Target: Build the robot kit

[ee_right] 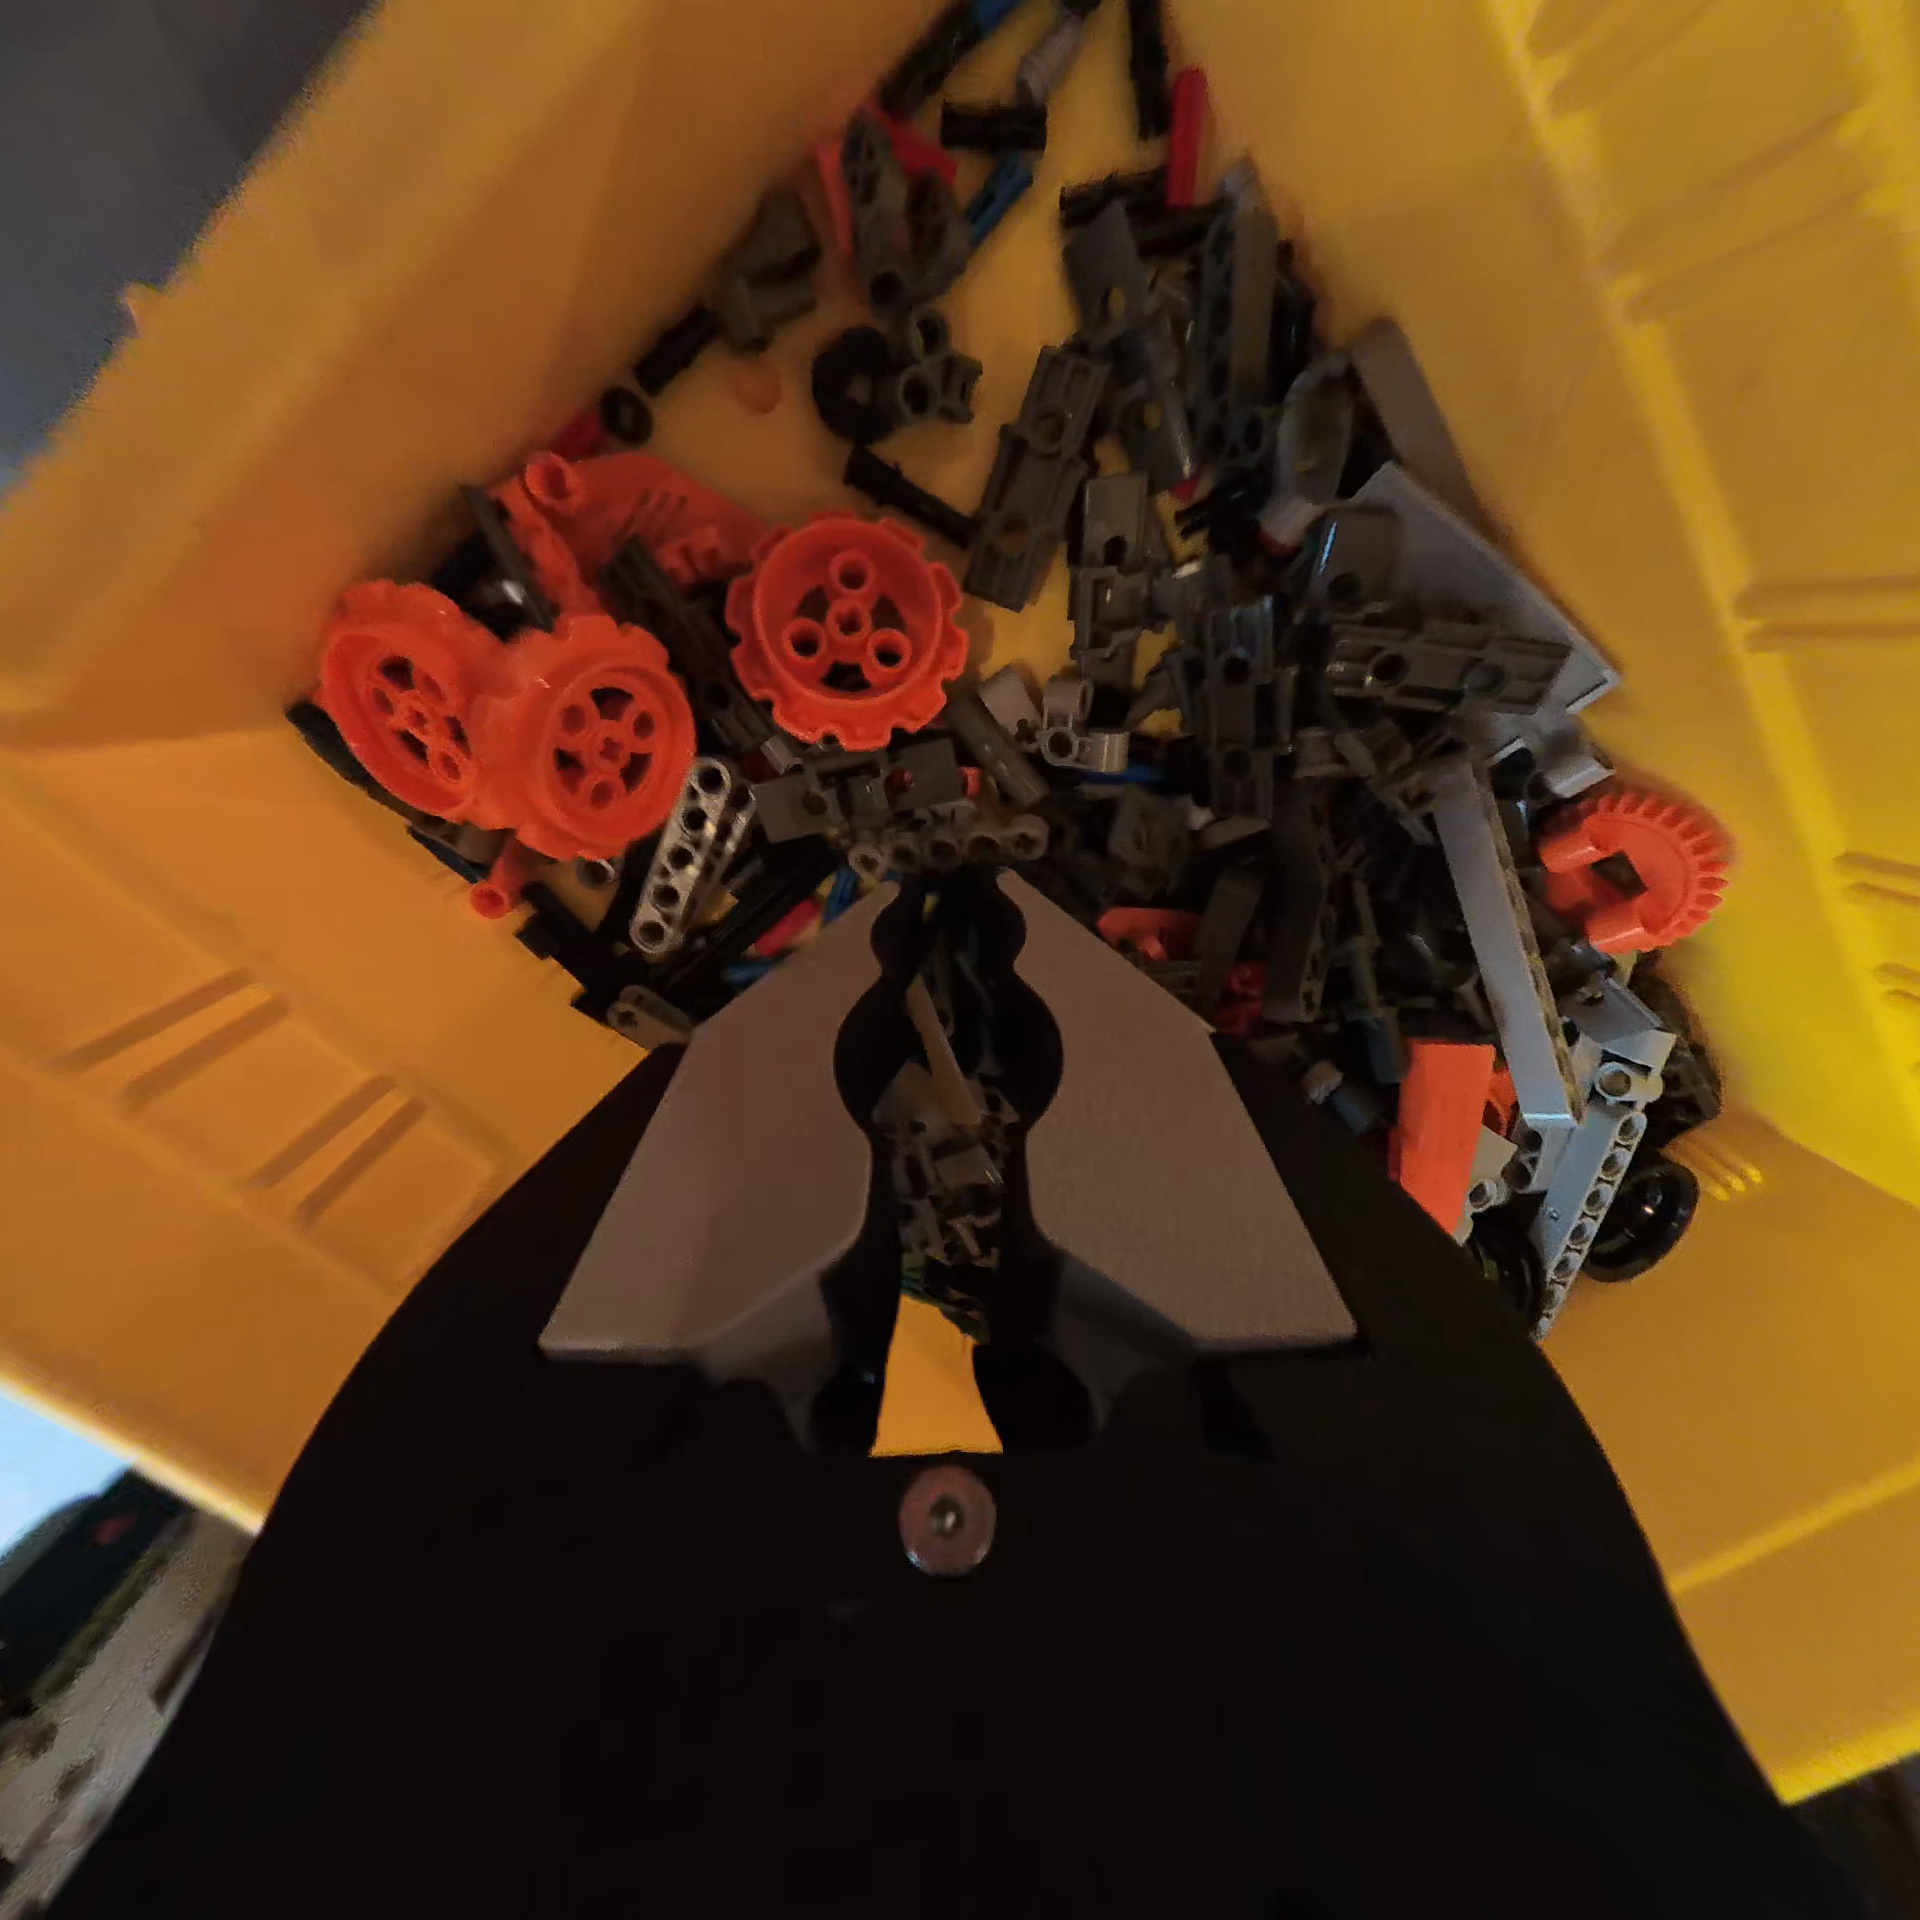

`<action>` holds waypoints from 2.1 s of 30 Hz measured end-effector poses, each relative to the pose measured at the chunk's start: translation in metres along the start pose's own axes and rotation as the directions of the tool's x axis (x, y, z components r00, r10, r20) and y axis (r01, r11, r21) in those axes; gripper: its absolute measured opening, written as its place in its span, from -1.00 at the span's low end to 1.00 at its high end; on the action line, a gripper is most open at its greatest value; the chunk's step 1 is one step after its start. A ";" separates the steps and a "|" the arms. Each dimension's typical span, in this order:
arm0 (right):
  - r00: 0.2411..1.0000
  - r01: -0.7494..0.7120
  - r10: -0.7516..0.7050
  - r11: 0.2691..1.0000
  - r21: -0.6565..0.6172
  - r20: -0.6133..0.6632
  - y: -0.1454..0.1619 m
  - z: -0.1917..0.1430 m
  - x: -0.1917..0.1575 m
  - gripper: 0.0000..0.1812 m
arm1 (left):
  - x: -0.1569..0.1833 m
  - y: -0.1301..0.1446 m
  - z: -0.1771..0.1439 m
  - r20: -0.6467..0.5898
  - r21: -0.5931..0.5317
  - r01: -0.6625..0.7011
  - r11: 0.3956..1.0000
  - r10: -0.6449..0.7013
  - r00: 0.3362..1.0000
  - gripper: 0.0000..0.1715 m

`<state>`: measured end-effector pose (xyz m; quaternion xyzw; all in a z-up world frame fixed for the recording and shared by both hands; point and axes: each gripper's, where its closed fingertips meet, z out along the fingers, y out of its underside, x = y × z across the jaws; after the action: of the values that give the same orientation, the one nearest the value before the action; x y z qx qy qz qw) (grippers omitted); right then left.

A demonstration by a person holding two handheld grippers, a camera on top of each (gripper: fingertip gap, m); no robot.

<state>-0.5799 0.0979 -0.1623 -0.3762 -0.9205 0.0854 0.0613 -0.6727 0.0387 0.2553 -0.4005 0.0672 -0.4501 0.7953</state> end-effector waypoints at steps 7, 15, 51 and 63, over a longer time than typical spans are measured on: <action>0.952 -0.008 -0.059 0.976 0.216 0.301 -0.060 -0.012 -0.068 -0.33 | 0.002 -0.001 -0.001 -0.003 0.004 -0.003 1.000 0.003 1.000 -0.57; 0.971 0.168 -0.190 0.974 0.154 0.143 -0.050 0.016 -0.067 -0.37 | 0.002 -0.004 -0.003 -0.004 0.018 -0.002 1.000 0.002 1.000 -0.59; 0.989 -0.116 0.133 0.969 0.219 -0.067 -0.036 -0.028 0.024 -0.46 | 0.005 0.006 0.005 -0.004 0.000 -0.010 1.000 0.010 1.000 -0.60; 0.995 0.012 -0.036 0.969 0.246 0.091 -0.097 0.015 -0.015 -0.52 | 0.008 0.010 0.008 -0.024 -0.009 0.001 1.000 -0.001 1.000 -0.60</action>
<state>-0.6380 0.0177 -0.1582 -0.3501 -0.9093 0.2153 0.0648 -0.6575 0.0403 0.2561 -0.3987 0.0786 -0.4550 0.7924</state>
